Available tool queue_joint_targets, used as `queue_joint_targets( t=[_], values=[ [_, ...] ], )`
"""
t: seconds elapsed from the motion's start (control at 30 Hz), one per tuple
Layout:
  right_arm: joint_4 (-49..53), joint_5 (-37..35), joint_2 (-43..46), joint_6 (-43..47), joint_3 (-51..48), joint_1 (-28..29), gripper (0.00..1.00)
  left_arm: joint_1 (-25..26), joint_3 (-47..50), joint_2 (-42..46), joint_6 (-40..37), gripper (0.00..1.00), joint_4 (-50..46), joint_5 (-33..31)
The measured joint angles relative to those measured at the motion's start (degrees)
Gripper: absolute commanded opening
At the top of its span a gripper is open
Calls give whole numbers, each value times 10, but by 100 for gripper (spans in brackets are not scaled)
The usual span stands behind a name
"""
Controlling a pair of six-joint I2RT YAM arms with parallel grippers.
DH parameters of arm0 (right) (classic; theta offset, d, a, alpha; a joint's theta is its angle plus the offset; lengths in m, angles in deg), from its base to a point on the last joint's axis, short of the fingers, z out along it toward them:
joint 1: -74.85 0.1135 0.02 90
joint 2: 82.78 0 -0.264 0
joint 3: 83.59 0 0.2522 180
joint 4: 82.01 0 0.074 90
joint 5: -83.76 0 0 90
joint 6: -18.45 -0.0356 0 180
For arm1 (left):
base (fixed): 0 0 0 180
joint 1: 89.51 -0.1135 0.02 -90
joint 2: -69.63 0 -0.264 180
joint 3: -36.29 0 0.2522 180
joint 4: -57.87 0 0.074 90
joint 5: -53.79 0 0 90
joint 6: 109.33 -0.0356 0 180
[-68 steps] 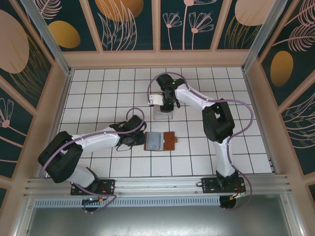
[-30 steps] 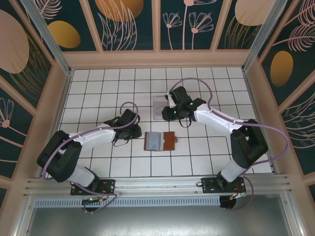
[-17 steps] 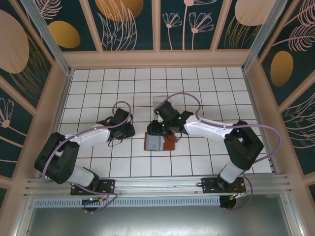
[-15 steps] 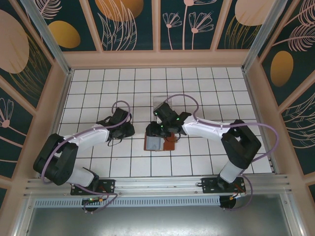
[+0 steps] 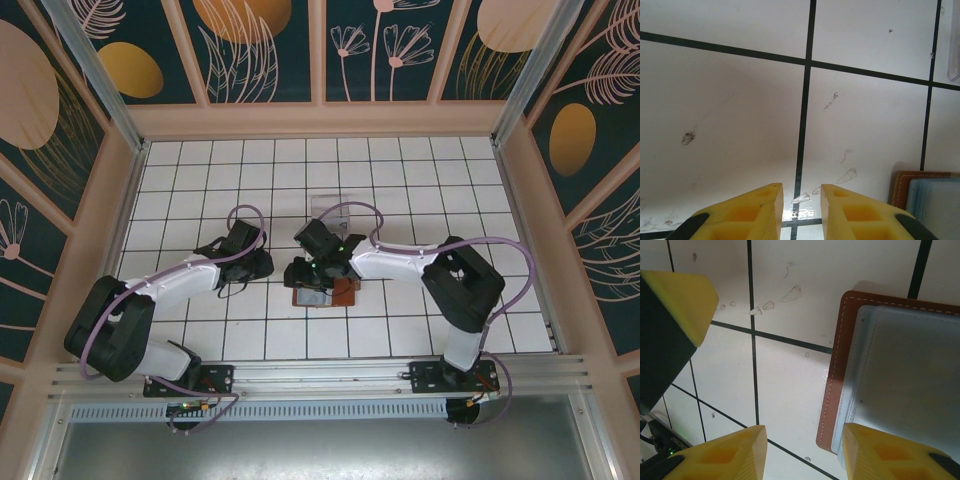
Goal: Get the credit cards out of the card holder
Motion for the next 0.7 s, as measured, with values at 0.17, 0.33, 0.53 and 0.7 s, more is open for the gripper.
queue_joint_targets(
  t=[0.17, 0.33, 0.53, 0.7],
  values=[
    [1, -4, -17, -6, 3, 0, 45, 0, 1, 0, -2, 27, 0, 0],
    [7, -6, -26, -6, 6, 0, 45, 0, 1, 0, -2, 27, 0, 0],
    [49, -39, -26, -6, 20, 4, 45, 0, 1, 0, -6, 27, 0, 2],
    [97, -72, -26, -6, 34, 9, 45, 0, 1, 0, -11, 27, 0, 2]
  ],
)
